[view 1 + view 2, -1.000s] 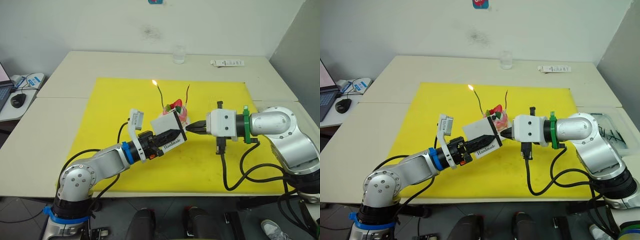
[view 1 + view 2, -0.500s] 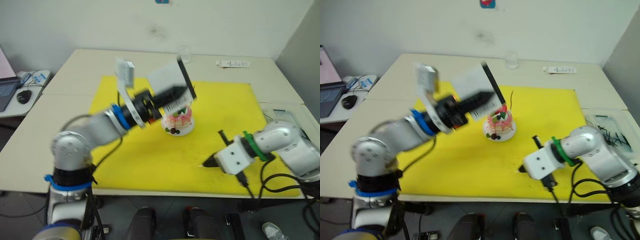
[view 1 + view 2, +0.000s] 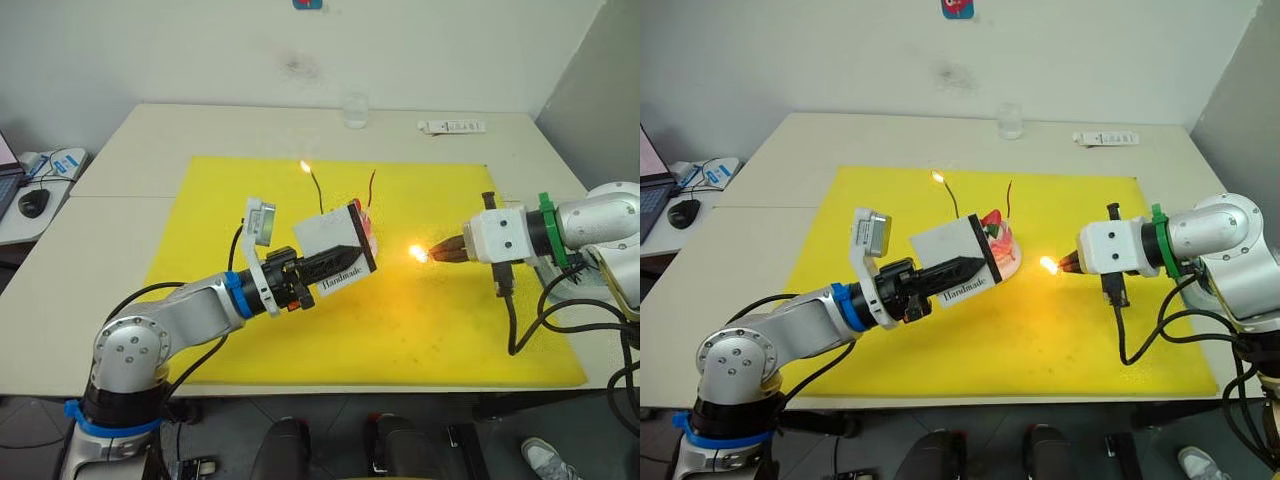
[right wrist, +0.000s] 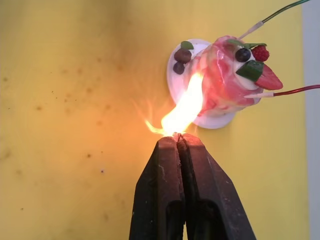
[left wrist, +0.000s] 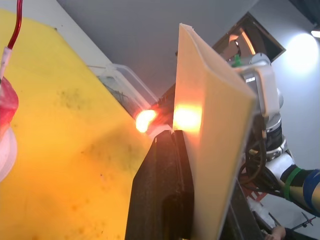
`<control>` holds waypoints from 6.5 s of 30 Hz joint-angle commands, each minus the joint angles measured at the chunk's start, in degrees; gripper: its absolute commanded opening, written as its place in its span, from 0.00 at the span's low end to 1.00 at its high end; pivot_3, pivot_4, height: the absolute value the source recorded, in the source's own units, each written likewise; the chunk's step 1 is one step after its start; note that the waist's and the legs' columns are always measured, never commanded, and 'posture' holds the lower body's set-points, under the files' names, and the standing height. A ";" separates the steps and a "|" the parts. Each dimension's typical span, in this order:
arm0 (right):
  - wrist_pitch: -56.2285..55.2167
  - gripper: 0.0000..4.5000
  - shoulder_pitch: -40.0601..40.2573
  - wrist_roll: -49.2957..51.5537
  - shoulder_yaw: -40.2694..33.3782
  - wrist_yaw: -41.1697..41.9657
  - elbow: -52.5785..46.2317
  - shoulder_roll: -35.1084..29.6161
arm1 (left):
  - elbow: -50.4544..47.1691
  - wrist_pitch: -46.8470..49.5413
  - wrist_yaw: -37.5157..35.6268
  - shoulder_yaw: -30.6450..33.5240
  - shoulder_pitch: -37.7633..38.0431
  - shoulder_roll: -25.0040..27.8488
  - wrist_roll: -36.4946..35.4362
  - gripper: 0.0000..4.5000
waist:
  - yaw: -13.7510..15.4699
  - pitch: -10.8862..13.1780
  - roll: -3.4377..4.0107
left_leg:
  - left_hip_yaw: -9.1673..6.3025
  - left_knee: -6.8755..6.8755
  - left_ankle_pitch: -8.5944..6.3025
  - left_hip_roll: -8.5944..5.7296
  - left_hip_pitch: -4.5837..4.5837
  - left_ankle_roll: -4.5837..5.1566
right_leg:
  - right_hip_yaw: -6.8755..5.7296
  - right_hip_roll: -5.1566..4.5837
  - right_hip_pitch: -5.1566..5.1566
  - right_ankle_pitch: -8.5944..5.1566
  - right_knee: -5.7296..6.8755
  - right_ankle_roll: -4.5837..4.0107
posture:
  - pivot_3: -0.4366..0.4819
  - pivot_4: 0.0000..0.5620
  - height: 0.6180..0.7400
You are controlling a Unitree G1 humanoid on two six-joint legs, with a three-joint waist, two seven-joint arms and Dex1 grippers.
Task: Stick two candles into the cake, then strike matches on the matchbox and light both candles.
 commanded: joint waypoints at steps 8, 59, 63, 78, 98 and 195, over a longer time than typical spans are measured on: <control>11.69 0.00 -3.31 -1.28 -4.40 -16.80 5.39 9.38 | -5.20 -0.09 -6.34 -0.70 2.29 4.31 5.75 0.00 | 0.10 0.00 0.00 | 0.04 0.02 0.00 -0.08 -0.08 0.00 | 0.01 -0.05 -0.01 0.03 -0.05 0.04 | 0.48 0.27 1.00; 8.90 0.00 -11.60 -7.24 -0.81 -24.62 15.20 20.31 | -6.65 -0.44 -5.87 -2.69 1.35 2.95 6.04 0.00 | 0.06 0.00 0.01 | 0.00 0.01 0.00 -0.06 -0.44 0.01 | -0.02 0.09 -0.35 0.23 -0.02 0.35 | 0.48 0.27 1.00; 8.93 0.00 -11.64 -7.26 -0.87 -24.78 15.17 20.23 | -6.44 -0.30 -6.10 -2.75 1.02 2.95 6.11 0.00 | 0.06 0.00 0.01 | 0.00 0.01 0.00 -0.07 -0.44 0.01 | -0.02 0.09 -0.35 0.23 -0.02 0.36 | 0.48 0.27 1.00; 20.93 0.00 2.63 -6.03 -13.12 -28.33 3.41 7.49 | -9.81 -1.59 -13.36 -5.76 -0.09 5.07 16.07 0.00 | 0.40 0.00 0.00 | 0.02 0.01 -0.01 -0.14 -0.51 0.01 | -0.06 0.07 -0.33 0.16 -0.12 0.40 | 0.48 0.27 1.00; 37.88 0.10 16.30 -7.37 -31.06 -49.03 9.76 7.56 | -9.18 -3.47 -23.39 -9.51 -2.32 1.77 29.03 0.00 | -0.03 -0.06 0.10 | 0.10 0.03 0.00 -0.15 -0.44 0.02 | 0.12 0.15 -0.34 0.22 -0.07 0.52 | 0.48 0.27 1.00; 14.67 1.00 25.45 14.71 -15.76 -21.82 -2.88 6.38 | 11.01 -26.96 -22.04 -3.84 9.42 29.77 51.00 1.00 | 0.20 -0.17 0.25 | 0.42 -0.10 -0.11 -0.14 -0.42 -0.10 | 0.13 -0.37 -0.44 0.09 -0.31 -0.05 | 0.48 0.27 1.00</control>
